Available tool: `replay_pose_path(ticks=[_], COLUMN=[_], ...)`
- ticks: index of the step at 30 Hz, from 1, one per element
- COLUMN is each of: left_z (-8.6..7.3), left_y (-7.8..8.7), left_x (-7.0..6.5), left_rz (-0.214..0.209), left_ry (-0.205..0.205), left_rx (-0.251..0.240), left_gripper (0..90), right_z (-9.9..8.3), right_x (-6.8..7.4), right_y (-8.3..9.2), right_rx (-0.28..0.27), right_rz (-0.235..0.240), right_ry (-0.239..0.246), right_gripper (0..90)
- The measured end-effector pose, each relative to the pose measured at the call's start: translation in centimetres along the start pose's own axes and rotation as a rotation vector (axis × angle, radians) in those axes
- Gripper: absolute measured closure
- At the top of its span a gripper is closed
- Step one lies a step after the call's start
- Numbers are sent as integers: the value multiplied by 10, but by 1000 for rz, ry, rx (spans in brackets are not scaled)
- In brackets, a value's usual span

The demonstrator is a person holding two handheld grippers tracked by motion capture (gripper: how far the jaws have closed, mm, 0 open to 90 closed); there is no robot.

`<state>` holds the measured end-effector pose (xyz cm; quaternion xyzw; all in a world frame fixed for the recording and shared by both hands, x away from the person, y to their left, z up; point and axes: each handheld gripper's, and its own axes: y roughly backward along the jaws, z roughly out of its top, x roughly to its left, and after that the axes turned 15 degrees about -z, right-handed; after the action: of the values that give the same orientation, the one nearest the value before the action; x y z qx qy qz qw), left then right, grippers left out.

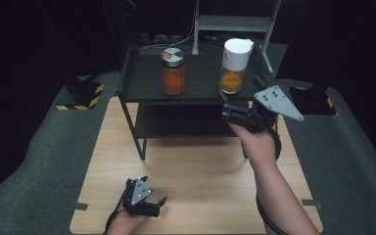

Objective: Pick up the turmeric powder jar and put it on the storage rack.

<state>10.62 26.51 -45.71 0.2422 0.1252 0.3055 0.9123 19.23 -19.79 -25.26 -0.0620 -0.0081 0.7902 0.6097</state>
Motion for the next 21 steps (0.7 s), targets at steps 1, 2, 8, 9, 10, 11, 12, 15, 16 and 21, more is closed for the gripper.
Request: replay_pose_path(ticks=[1,2,8,9,10,11,12,15,16,21], left_z=[0,0,0,1,1,1,1,0,0,0], left_y=[0,0,-1,-1,-1,-1,-1,-1,-1,-1], left_x=[0,0,-2,-2,-2,-3,-3,-4,-4,-6], left_rz=[0,0,4,4,4,6,7,11,12,23], left_ry=[0,-2,-10,-13,-13,-19,-20,-21,-20,-24], left_rx=[0,-1,4,6,6,8,9,6,6,6], left_gripper=[7,7,7,7,7,7,7,7,8,7], right_z=[-1,-3,-14,-17,-20,-22,-24,-31,-35,-51], right_x=[0,0,0,-1,-1,-2,-2,-4,-5,-7], right_y=[2,5,19,21,24,27,28,35,38,53], right_rx=[2,3,2,3,5,6,8,14,20,36], right_rz=[-1,0,6,8,9,10,11,17,21,33], right_ry=[3,13,38,39,41,41,39,52,55,84], right_gripper=[0,0,0,0,0,0,0,0,0,0])
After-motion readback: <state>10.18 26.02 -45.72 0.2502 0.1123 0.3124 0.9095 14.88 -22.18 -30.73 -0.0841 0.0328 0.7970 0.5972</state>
